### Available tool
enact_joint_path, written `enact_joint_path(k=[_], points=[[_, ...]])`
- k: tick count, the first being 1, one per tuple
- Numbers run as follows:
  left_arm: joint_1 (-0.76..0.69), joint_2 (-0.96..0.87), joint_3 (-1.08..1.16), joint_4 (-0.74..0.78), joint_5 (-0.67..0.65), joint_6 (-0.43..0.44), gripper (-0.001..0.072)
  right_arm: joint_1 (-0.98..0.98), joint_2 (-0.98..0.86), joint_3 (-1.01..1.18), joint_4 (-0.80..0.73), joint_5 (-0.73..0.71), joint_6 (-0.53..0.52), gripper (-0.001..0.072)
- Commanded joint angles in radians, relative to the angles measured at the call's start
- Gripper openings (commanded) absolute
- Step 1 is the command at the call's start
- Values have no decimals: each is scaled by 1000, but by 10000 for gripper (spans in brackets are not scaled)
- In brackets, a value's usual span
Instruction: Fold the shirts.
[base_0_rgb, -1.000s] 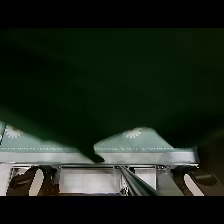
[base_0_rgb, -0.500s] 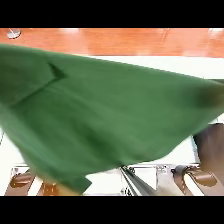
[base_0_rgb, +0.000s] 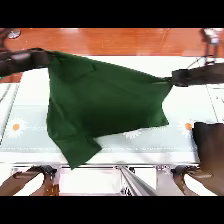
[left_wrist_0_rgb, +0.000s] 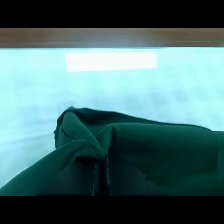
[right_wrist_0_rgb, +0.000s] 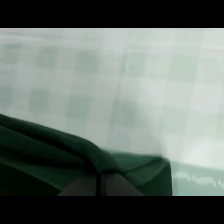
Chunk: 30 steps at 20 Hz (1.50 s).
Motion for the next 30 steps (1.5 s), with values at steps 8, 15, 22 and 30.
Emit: enact_joint_path(k=[8, 15, 22, 30], points=[[-69, -311, 91, -19, 179, -177, 702, -37, -642, 477, 231, -124, 79, 632], [318, -280, 144, 49, -583, -97, 701, -303, -410, 453, -88, 460, -33, 628], [753, -69, -492, -22, -523, -63, 701, -549, 211, -542, 349, 13, -240, 628], [678, -71, -597, 110, -531, -110, 701, -547, 303, -703, 452, 14, -297, 627]])
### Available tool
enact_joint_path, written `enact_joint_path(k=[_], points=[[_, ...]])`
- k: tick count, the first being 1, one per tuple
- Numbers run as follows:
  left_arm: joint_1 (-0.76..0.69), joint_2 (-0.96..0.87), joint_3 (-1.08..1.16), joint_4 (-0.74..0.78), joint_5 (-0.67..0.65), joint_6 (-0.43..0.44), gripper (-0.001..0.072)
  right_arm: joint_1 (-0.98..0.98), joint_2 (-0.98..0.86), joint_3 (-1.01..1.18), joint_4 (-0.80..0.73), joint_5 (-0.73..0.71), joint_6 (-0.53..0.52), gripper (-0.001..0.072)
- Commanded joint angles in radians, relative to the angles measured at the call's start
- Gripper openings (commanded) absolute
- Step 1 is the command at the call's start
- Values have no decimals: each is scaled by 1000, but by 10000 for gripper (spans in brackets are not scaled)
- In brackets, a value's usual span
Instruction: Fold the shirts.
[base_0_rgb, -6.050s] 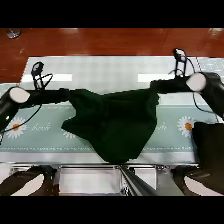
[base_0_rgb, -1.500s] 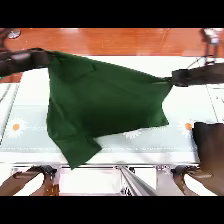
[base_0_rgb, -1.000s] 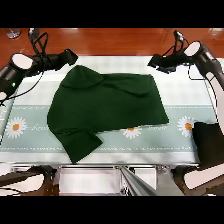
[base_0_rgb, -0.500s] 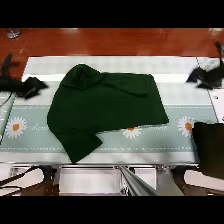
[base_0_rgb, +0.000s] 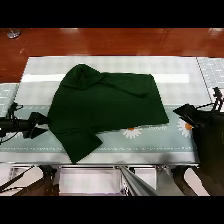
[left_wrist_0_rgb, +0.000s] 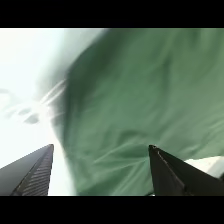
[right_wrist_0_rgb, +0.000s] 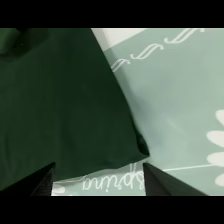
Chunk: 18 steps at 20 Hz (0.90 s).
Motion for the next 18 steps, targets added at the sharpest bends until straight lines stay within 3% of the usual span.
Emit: enact_joint_path(k=[1, 8, 9, 10, 14, 18], points=[[-22, 5, -29, 79, -7, -43, 701, -6, 26, -42, 42, -12, -27, 627], [-219, -18, -45, -28, 114, 6, 678, -12, -7, -40, -14, -41, 10, 627], [-241, -17, -44, -38, 129, 16, 411, -25, -19, -39, -71, -43, 44, 627], [-251, -16, -44, -55, 137, 41, 31, -42, -30, -39, -133, -35, 78, 627], [-253, -16, -44, -131, 137, 82, 25, -69, -46, -39, -314, 6, 195, 627], [-254, -13, -42, -142, 145, 82, 25, -47, -153, -39, -145, 3, 105, 627]])
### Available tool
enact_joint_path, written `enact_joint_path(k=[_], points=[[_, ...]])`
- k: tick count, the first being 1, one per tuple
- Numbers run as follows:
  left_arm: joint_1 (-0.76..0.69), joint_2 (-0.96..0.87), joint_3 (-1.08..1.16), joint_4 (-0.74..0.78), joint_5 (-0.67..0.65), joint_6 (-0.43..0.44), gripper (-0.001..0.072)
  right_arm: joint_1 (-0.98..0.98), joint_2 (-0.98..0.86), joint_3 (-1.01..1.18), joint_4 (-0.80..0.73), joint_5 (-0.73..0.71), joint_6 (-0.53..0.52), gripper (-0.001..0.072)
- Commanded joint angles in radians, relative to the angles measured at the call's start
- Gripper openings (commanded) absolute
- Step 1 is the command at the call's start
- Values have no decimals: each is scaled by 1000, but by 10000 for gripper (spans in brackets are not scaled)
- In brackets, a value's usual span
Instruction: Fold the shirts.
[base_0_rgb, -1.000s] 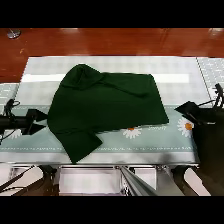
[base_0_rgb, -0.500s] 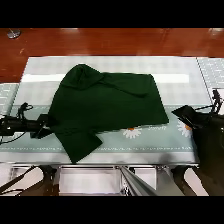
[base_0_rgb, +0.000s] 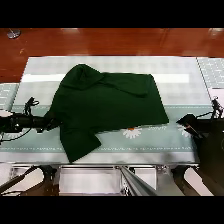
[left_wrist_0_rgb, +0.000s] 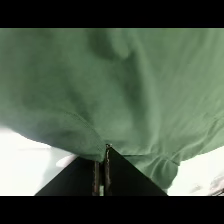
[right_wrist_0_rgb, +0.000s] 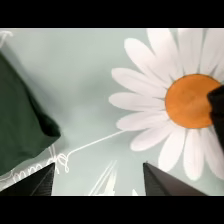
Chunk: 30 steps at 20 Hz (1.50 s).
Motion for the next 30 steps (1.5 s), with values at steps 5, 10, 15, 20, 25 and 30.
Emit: enact_joint_path(k=[5, 10, 15, 20, 25, 30], points=[[-5, 3, 3, -96, 14, 35, 25, 187, -246, 45, 221, -119, -71, 627], [-6, 3, 3, -111, 18, 35, 25, 323, -396, 240, 232, -119, -35, 492], [-6, 26, 79, -269, -22, 100, 25, 396, -395, 393, 225, 22, -87, 35], [-6, 168, 434, -493, -54, 105, 24, 394, -226, 758, 193, 66, 1, 35], [18, 230, 1004, -435, -74, 16, 23, 394, -60, 1252, -20, 118, 129, 35], [41, 284, 1416, -109, -165, -108, 23, 394, 156, 1422, -166, 226, 153, 35]])
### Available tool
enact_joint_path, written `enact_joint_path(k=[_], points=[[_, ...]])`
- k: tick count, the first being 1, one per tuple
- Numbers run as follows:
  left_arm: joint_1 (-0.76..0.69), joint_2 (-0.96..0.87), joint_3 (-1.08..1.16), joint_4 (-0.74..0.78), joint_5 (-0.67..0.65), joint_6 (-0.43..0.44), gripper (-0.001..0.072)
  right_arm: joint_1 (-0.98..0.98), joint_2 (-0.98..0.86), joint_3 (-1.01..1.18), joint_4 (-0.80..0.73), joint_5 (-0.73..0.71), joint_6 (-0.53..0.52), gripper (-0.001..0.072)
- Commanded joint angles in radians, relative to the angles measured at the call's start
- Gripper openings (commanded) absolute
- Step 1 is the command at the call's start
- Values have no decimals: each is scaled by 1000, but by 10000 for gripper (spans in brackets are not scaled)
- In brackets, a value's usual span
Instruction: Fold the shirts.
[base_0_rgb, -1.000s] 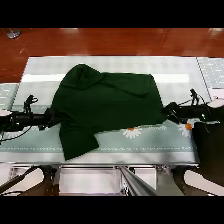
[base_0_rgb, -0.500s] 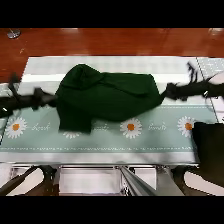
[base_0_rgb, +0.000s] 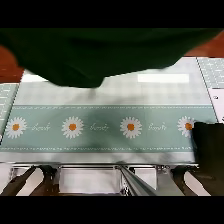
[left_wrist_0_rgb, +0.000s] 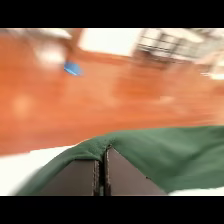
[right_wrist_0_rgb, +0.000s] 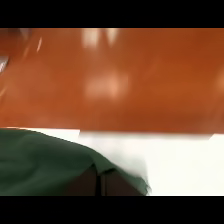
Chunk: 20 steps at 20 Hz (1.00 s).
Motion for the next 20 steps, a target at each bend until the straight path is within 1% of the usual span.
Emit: enact_joint_path(k=[1, 3, 5, 7, 8, 10, 12, 13, 16, 18, 20], points=[[10, 72, 248, 239, -48, -74, 23, 0, 164, 99, -123, 92, 27, 35], [2, 150, 268, 373, -74, -76, 23, 0, 247, 99, -163, 120, 27, 35], [-61, 228, 268, 545, -97, -112, 23, 0, 320, 99, -202, 158, 34, 35], [-198, 296, 267, 738, -124, -133, 24, 0, 375, 99, -230, 193, 34, 35], [-285, 331, 267, 840, -134, -162, 23, 0, 399, 99, -242, 218, 35, 35], [-436, 384, 265, 953, -151, -206, 23, 0, 428, 99, -246, 288, 36, 35], [-533, 402, 251, 1004, -196, -232, 23, 0, 430, 95, -246, 365, 37, 36], [-555, 401, 228, 1027, -221, -245, 23, 0, 430, 81, -246, 383, 37, 36], [-558, 393, 48, 1070, -230, -247, 24, 0, 430, -23, -245, 389, 37, 36], [-558, 377, -102, 1080, -202, -269, 24, 0, 430, -140, -244, 365, 37, 36], [-558, 350, -257, 1080, -125, -296, 24, 0, 429, -293, -245, 306, 37, 36]])
